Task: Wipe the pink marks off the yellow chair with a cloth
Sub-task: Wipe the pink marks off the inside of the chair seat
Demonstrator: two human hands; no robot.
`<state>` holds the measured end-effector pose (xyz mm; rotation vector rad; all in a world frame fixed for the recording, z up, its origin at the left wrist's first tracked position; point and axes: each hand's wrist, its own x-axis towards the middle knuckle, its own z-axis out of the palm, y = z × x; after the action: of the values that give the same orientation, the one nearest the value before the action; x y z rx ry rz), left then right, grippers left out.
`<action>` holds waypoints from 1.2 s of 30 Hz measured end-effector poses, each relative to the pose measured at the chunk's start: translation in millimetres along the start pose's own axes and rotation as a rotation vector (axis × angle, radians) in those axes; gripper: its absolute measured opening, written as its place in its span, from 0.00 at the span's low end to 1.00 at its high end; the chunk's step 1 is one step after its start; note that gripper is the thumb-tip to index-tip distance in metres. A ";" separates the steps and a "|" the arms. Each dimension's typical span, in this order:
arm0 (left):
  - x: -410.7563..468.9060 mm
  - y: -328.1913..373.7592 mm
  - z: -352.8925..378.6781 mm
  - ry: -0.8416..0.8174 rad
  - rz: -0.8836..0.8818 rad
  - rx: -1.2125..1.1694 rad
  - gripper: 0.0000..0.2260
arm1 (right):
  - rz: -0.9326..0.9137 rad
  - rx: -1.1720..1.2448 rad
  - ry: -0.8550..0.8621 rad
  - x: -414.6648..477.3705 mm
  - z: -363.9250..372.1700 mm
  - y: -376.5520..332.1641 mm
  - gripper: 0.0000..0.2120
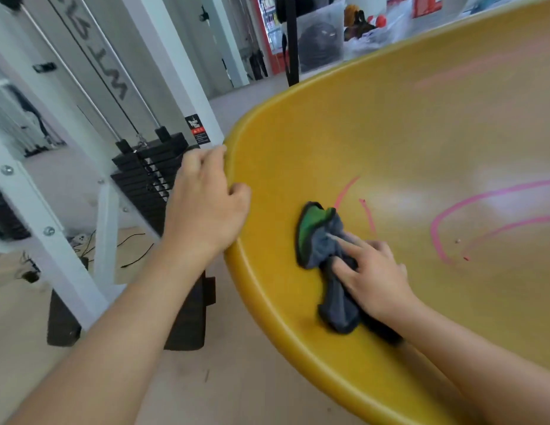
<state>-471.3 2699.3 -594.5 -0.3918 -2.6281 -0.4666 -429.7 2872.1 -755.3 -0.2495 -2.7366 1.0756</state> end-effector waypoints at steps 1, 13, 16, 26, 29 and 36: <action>13.5 4.5 1.9 -0.034 0.012 0.057 0.25 | 0.100 -0.043 0.009 -0.6 -3.2 23.1 0.21; 31.2 4.6 -0.4 0.015 -0.055 0.094 0.17 | -0.142 0.191 0.108 31.3 19.8 -44.9 0.19; 34.9 8.2 0.3 0.031 -0.016 0.211 0.11 | 0.221 0.041 0.107 20.1 3.0 26.9 0.18; 32.3 10.4 5.7 0.011 0.052 0.434 0.20 | -0.196 0.194 0.165 50.1 22.6 -36.4 0.20; 30.0 15.2 9.6 -0.079 0.167 0.530 0.25 | 0.242 -0.098 0.118 25.7 -9.4 51.0 0.17; 29.6 21.9 9.4 -0.186 0.354 0.518 0.18 | -0.138 0.282 0.138 48.3 28.4 -76.8 0.23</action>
<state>-492.8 2728.4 -583.0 -0.7279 -2.6414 0.3754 -489.8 2808.8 -717.5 -0.0871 -2.4057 1.3314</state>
